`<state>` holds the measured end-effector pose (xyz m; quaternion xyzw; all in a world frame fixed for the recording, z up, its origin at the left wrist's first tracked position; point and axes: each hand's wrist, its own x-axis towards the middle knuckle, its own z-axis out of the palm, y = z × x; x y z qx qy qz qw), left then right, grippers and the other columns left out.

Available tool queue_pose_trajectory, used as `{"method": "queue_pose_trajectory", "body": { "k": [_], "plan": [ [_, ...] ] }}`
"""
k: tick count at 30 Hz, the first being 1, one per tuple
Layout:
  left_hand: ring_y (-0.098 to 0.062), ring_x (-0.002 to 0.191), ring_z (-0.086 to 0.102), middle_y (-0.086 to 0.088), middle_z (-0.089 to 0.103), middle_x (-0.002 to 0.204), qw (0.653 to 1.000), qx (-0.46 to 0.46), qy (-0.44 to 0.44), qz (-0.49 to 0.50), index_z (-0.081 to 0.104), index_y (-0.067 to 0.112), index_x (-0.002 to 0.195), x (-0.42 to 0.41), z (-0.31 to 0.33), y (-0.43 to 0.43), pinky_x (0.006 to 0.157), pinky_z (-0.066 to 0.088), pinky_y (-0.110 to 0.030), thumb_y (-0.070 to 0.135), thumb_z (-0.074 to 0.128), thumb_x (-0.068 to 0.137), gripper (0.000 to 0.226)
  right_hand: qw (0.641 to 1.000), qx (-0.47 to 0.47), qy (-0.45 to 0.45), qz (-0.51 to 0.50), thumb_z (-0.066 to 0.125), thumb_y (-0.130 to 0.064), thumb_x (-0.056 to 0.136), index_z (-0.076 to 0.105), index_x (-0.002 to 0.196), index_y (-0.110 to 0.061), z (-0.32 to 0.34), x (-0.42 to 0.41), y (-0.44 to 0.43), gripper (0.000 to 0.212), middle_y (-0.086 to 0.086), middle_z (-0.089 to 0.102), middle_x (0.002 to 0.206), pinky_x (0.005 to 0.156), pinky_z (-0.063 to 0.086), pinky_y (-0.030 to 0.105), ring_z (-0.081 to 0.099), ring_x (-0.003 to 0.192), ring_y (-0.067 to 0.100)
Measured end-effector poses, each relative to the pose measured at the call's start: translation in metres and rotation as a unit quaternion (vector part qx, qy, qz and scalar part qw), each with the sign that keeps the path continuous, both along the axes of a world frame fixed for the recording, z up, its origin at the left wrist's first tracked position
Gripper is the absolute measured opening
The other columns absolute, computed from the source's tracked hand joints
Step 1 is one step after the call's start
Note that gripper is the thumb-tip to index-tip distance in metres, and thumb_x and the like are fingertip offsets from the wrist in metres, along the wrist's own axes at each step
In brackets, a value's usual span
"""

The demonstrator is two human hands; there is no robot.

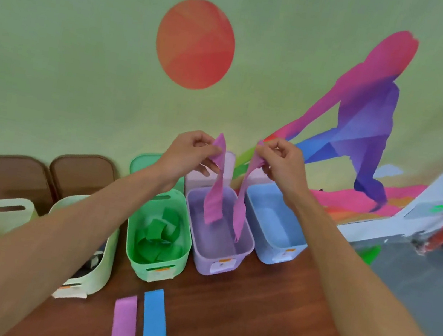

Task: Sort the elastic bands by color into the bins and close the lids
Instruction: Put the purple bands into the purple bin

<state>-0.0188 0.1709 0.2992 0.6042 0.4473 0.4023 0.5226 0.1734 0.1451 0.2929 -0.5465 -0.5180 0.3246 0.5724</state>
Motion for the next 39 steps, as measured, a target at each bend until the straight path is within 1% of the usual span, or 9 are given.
{"method": "queue_pose_trajectory", "body": {
  "k": [8, 11, 15, 17, 21, 25, 29, 34, 39],
  "plan": [
    [-0.007, 0.043, 0.054, -0.006, 0.063, 0.071, 0.994, -0.04, 0.091, 0.043, 0.058, 0.009, 0.093, 0.036, -0.05, 0.018, 0.046, 0.041, -0.022, 0.009, 0.062, 0.088, 0.007, 0.99, -0.104, -0.09, 0.045, 0.069, -0.018, 0.084, 0.055, 0.064, -0.022, -0.062, 0.02, 0.032, 0.025, -0.014, 0.056, 0.041, 0.045, 0.035, 0.013, 0.048, 0.038, 0.0],
    [-0.006, 0.04, 0.053, -0.002, 0.062, 0.066, 0.988, -0.064, 0.128, 0.05, 0.058, 0.008, 0.09, 0.038, -0.082, 0.018, 0.042, 0.04, -0.019, 0.014, 0.065, 0.088, 0.009, 0.98, -0.147, -0.126, 0.053, 0.07, -0.023, 0.082, 0.058, 0.066, -0.023, -0.096, 0.026, 0.039, 0.02, -0.009, 0.063, 0.056, 0.06, 0.044, 0.024, 0.053, 0.051, 0.005],
    [-0.006, 0.047, 0.057, -0.005, 0.062, 0.077, 0.98, -0.116, 0.16, 0.032, 0.06, 0.014, 0.087, 0.037, -0.117, 0.014, 0.044, 0.04, -0.015, 0.014, 0.059, 0.09, 0.003, 0.955, -0.211, -0.198, 0.068, 0.067, -0.028, 0.082, 0.064, 0.075, -0.019, -0.128, 0.031, 0.043, 0.012, 0.002, 0.07, 0.075, 0.078, 0.051, 0.033, 0.063, 0.074, 0.02],
    [-0.009, 0.052, 0.058, -0.003, 0.06, 0.08, 0.975, -0.14, 0.169, 0.023, 0.058, 0.013, 0.094, 0.033, -0.128, 0.008, 0.045, 0.04, -0.014, 0.013, 0.058, 0.091, 0.004, 0.94, -0.233, -0.234, 0.082, 0.064, -0.026, 0.085, 0.061, 0.07, -0.018, -0.14, 0.031, 0.04, 0.018, 0.009, 0.072, 0.084, 0.083, 0.052, 0.038, 0.066, 0.08, 0.026],
    [-0.006, 0.053, 0.058, -0.002, 0.059, 0.077, 0.968, -0.159, 0.195, 0.019, 0.058, 0.01, 0.106, 0.014, -0.145, -0.007, 0.05, 0.04, -0.019, 0.01, 0.056, 0.091, 0.015, 0.897, -0.275, -0.334, 0.089, 0.057, -0.026, 0.087, 0.065, 0.082, -0.006, -0.165, 0.032, 0.033, 0.022, 0.012, 0.07, 0.088, 0.08, 0.052, 0.043, 0.063, 0.084, 0.032],
    [-0.012, 0.061, 0.059, -0.002, 0.06, 0.083, 0.961, -0.16, 0.223, -0.008, 0.059, 0.012, 0.103, -0.018, -0.158, -0.023, 0.055, 0.042, -0.022, 0.009, 0.054, 0.091, 0.013, 0.856, -0.288, -0.416, 0.108, 0.05, -0.023, 0.085, 0.056, 0.07, -0.016, -0.174, 0.02, 0.025, 0.017, 0.01, 0.063, 0.083, 0.066, 0.042, 0.035, 0.059, 0.081, 0.032],
    [-0.017, 0.066, 0.061, -0.001, 0.059, 0.088, 0.955, -0.144, 0.26, -0.017, 0.06, 0.011, 0.105, -0.057, -0.166, -0.041, 0.052, 0.042, -0.015, 0.012, 0.054, 0.093, 0.013, 0.836, -0.283, -0.453, 0.129, 0.051, -0.023, 0.086, 0.068, 0.091, -0.008, -0.17, -0.006, 0.018, 0.023, 0.013, 0.07, 0.096, 0.076, 0.05, 0.04, 0.062, 0.091, 0.032],
    [-0.02, 0.07, 0.064, -0.003, 0.061, 0.087, 0.949, -0.127, 0.288, -0.009, 0.062, 0.017, 0.099, -0.119, -0.178, -0.064, 0.061, 0.042, -0.021, 0.016, 0.054, 0.093, 0.01, 0.807, -0.279, -0.487, 0.184, 0.048, -0.025, 0.089, 0.063, 0.074, -0.01, -0.165, -0.063, -0.001, 0.026, 0.007, 0.067, 0.077, 0.061, 0.045, 0.034, 0.058, 0.073, 0.027],
    [-0.01, 0.063, 0.062, -0.002, 0.066, 0.091, 0.944, -0.127, 0.305, -0.011, 0.065, 0.016, 0.098, -0.167, -0.201, -0.092, 0.061, 0.043, -0.011, 0.018, 0.053, 0.093, 0.013, 0.793, -0.272, -0.492, 0.234, 0.055, -0.036, 0.086, 0.069, 0.089, -0.013, -0.176, -0.12, -0.033, 0.026, 0.005, 0.07, 0.093, 0.079, 0.053, 0.04, 0.063, 0.088, 0.026]
  ]
}}
